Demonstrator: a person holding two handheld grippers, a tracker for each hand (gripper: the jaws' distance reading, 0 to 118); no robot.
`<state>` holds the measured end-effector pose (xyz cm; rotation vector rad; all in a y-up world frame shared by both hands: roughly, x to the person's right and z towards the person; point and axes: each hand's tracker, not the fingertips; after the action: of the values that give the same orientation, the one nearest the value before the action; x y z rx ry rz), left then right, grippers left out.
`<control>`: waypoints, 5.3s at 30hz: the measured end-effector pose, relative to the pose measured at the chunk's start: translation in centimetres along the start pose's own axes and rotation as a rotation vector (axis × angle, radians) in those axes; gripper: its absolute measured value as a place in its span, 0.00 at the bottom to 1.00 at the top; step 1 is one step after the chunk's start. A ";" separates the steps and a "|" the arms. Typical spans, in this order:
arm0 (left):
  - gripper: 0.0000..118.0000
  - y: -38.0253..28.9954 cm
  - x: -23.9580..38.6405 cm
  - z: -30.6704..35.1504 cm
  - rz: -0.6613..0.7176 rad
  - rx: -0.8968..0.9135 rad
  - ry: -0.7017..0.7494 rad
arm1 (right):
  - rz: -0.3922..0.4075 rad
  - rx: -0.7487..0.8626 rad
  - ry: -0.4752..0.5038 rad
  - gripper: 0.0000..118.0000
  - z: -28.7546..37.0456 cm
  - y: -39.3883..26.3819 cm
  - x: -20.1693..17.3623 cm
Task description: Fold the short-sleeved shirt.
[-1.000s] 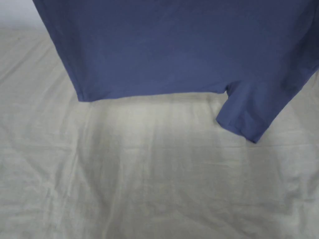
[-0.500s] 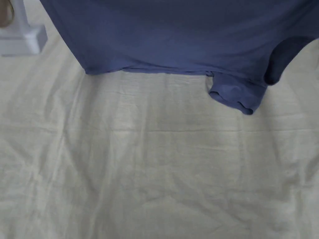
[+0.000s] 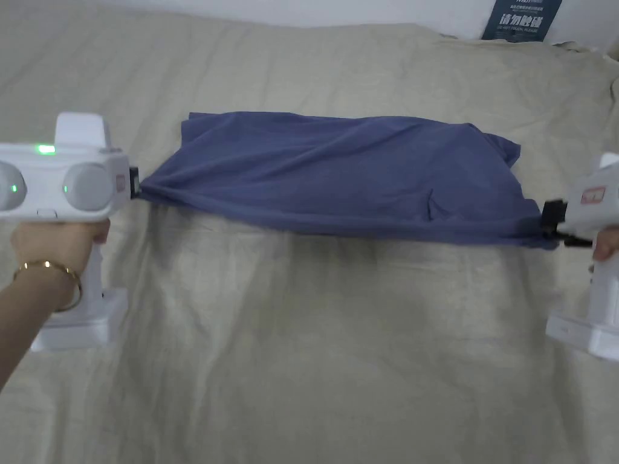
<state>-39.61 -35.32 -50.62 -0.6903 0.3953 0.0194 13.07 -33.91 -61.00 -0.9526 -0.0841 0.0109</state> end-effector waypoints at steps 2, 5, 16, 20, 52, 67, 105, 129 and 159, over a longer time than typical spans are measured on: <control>0.00 -2.3 -0.8 1.4 0.004 -0.013 -0.020 | -0.001 0.003 0.017 0.01 0.0 -2.3 0.6; 0.00 -5.4 -1.8 4.3 -0.010 -0.019 -0.034 | 0.021 -0.023 0.025 0.01 1.2 -6.4 1.7; 0.00 -15.0 -5.8 15.4 0.020 -0.036 -0.099 | -0.012 -0.018 0.076 0.01 9.9 -16.8 6.5; 0.00 -18.0 -6.6 18.4 0.054 -0.041 -0.118 | -0.008 -0.012 0.083 0.01 12.5 -19.9 8.4; 0.96 -22.1 -12.4 24.8 0.117 -0.224 -0.159 | 0.127 0.000 0.010 0.82 18.1 -28.6 10.8; 0.71 -17.2 -5.5 29.3 0.056 0.326 -0.166 | 0.140 0.592 0.125 0.86 25.4 -26.8 6.3; 0.00 -20.1 -3.3 29.4 0.061 0.379 -0.207 | 0.045 -0.061 0.141 0.83 16.8 -29.9 10.6; 0.84 -19.6 -7.5 26.1 0.171 0.031 -0.171 | 0.097 -0.105 0.179 0.08 15.4 -32.1 8.7; 0.00 -22.3 -8.7 24.4 0.050 -0.298 -0.194 | 0.077 -0.084 0.214 0.08 17.4 -30.0 9.6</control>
<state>-35.88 -36.42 -16.67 -0.9634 0.2241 0.1949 20.44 -36.67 -25.87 -1.0353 0.1510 -0.0241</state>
